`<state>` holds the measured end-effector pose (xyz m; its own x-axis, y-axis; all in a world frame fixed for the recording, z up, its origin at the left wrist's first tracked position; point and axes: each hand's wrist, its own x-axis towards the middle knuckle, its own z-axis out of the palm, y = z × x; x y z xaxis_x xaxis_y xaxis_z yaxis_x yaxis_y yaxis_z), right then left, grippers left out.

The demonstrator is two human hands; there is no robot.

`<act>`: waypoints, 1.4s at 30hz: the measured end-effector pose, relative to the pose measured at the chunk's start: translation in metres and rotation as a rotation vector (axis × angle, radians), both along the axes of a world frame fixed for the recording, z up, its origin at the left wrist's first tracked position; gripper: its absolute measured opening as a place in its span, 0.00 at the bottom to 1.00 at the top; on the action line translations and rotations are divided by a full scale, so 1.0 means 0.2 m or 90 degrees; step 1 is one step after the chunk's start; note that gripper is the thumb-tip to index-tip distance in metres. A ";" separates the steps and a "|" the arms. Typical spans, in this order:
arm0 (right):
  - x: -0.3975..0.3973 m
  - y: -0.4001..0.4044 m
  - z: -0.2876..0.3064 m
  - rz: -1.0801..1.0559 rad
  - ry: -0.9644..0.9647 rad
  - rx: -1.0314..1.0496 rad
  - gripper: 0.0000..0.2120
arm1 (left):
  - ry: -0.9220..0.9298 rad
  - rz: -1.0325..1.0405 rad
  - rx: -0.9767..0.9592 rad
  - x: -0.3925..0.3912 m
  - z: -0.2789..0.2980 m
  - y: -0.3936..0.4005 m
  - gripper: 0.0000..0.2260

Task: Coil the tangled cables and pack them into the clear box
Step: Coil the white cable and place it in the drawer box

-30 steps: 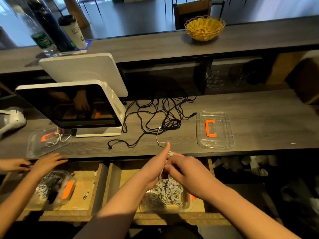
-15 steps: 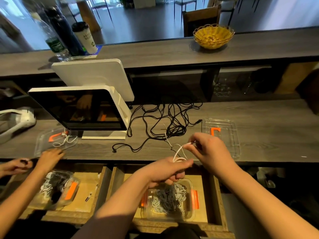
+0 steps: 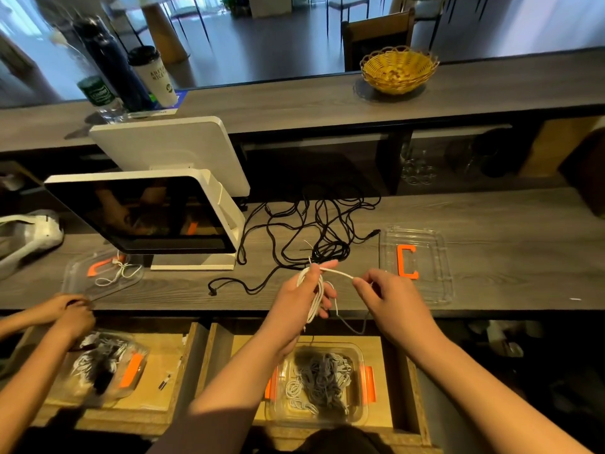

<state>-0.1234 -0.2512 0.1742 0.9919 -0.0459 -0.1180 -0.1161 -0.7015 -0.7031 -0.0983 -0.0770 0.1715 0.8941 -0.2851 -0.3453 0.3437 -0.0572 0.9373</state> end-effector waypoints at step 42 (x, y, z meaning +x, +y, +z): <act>0.08 0.25 0.08 0.273 -0.087 0.040 0.10 | 0.043 -0.033 0.190 0.21 -0.05 0.09 0.34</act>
<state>-0.1068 -0.2010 0.1898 0.9265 0.3754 0.0256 0.2723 -0.6220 -0.7341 -0.0573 -0.0591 0.1625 0.8529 -0.2074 -0.4791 0.3943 -0.3456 0.8516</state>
